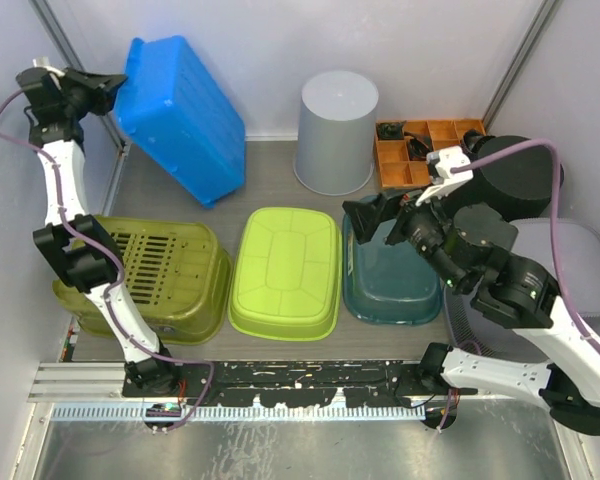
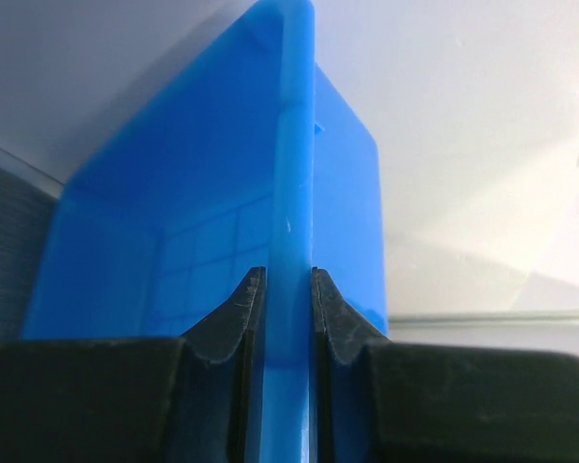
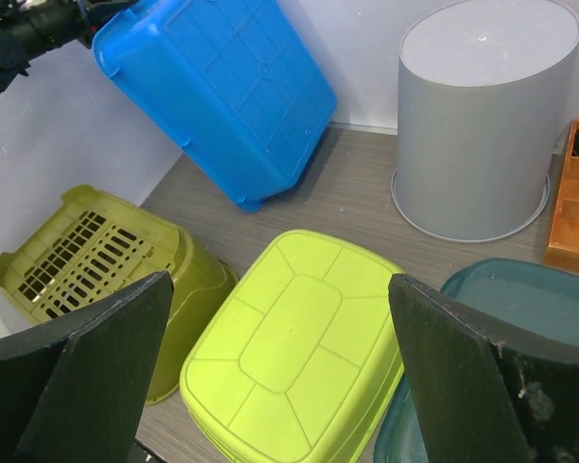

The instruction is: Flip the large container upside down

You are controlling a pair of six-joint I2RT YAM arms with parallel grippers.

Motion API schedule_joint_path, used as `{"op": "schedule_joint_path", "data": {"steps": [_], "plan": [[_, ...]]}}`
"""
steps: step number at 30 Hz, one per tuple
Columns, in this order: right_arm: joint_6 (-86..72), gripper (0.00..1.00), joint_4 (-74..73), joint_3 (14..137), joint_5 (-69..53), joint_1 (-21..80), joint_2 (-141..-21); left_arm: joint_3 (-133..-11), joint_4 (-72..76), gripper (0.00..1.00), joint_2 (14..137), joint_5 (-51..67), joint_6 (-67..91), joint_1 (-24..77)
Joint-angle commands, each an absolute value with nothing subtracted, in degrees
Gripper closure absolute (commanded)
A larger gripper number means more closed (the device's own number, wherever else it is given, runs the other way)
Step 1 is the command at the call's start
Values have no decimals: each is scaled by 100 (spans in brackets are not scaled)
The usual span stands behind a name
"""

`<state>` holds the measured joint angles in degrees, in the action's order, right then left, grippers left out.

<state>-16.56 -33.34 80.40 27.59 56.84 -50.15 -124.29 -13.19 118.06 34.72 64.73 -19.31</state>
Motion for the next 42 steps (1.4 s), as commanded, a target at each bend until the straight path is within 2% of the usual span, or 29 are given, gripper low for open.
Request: {"op": "schedule_joint_path", "data": {"steps": [1,11,16,18,25,27,29,31,32,34,35,36,42], "plan": [[-1541,0,-2866,8127,2786,5689,-5238,-11737,-1038,100,11924,3653,6152,-2415],[-1485,0,-2563,8102,2564,5693,-5559,-12224,-3441,100,12426,3604,3765,-2625],[-1497,0,-2442,8014,2534,5698,-5568,-12900,-4956,99,12891,2391,2054,-2150],[-1510,0,-2420,7986,2532,5694,-5564,-13207,-5395,94,13149,1883,1594,-2017],[-1613,0,-2368,7780,2464,5696,-5357,-13391,-5754,89,13687,744,567,-1534],[-1682,0,-2364,7689,2556,5699,-5258,-13382,-5850,79,13767,647,418,-1502],[-1723,0,-2359,7621,2537,5695,-5195,-13352,-5919,66,13790,444,269,-1450],[-1864,0,-2429,7614,2470,5699,-5196,-13461,-6146,41,13766,175,131,-1369],[-1928,0,-2496,7626,2452,5702,-5229,-13581,-6279,32,13730,54,35,-1305],[-2115,0,-2615,7655,2522,5696,-5258,-13829,-6503,16,13545,-229,-120,-1183],[-2229,0,-2656,7651,2612,5699,-5252,-13889,-6503,14,13363,-327,-188,-1136],[-2363,0,-2691,7633,2725,5701,-5229,-13910,-6443,3,13120,-419,-261,-1100],[-2591,0,-2518,7351,2950,5695,-4915,-14026,-5792,1,11496,-1010,-682,-943]]}}
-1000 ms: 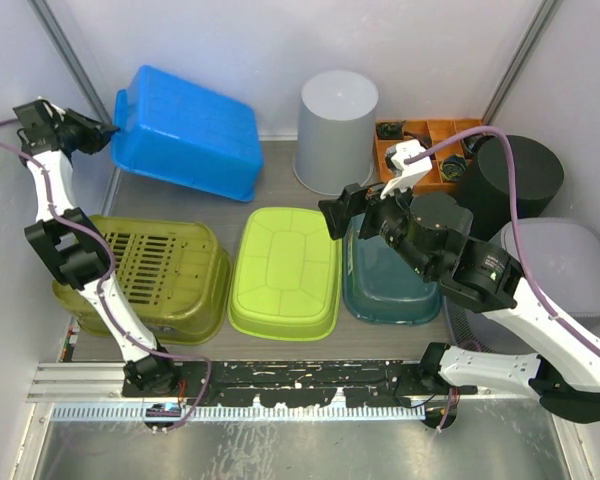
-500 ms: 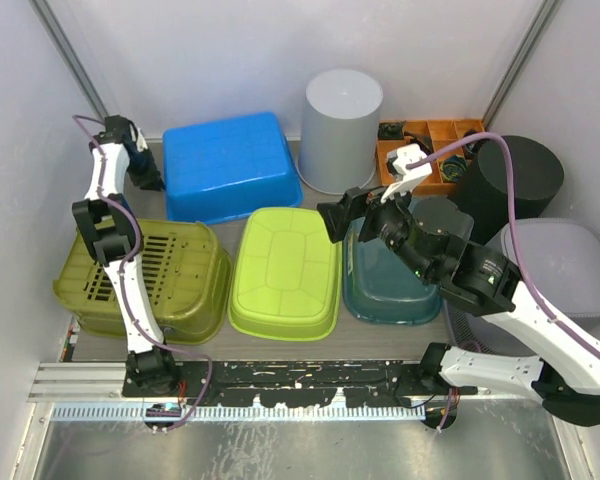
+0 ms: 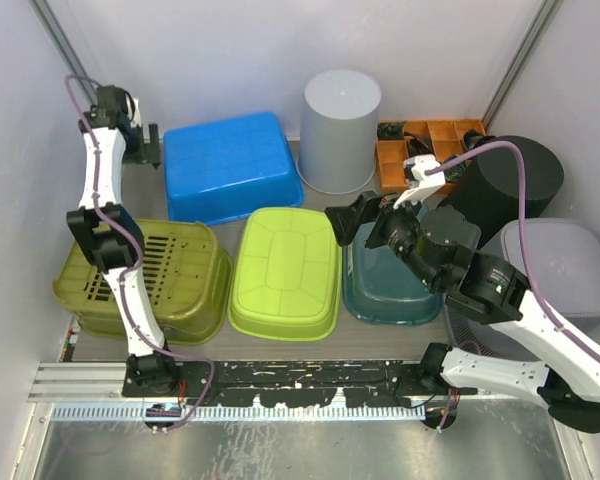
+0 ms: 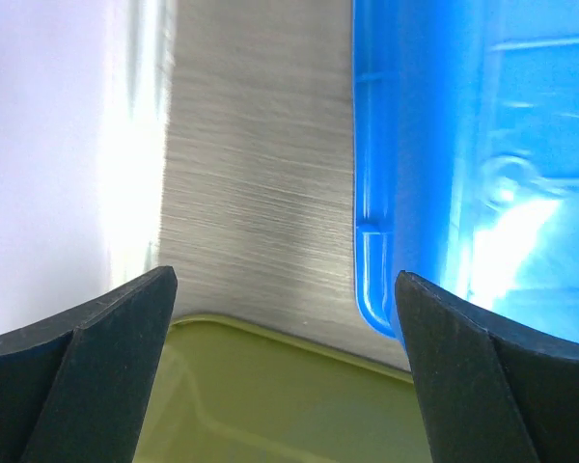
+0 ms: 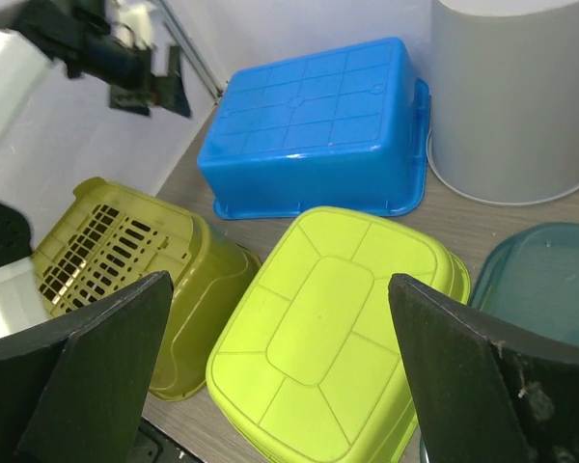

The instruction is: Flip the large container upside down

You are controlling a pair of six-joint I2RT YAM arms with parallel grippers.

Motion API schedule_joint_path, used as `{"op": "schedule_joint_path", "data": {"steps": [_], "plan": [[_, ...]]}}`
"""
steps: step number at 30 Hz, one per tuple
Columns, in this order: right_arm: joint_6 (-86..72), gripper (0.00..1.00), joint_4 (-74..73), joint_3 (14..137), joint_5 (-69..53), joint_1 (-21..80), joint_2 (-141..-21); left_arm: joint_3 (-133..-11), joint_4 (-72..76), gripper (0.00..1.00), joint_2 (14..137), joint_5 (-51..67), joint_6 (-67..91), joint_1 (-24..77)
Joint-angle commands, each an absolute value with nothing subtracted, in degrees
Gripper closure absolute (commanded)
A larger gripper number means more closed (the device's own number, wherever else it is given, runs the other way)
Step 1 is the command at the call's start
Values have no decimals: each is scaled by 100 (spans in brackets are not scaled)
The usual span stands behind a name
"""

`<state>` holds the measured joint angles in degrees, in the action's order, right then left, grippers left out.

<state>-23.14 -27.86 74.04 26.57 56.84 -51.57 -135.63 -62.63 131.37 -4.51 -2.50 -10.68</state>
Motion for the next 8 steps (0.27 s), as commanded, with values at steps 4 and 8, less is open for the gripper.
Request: {"op": "schedule_joint_path", "data": {"steps": [4,8], "plan": [[-2597,0,-2718,7514,3158,5695,-4906,-14462,-5963,1,10773,-1001,-644,-927],[-2932,0,-3216,7653,3587,5697,-4990,-14231,-6153,1,9726,-602,-316,-932]]}}
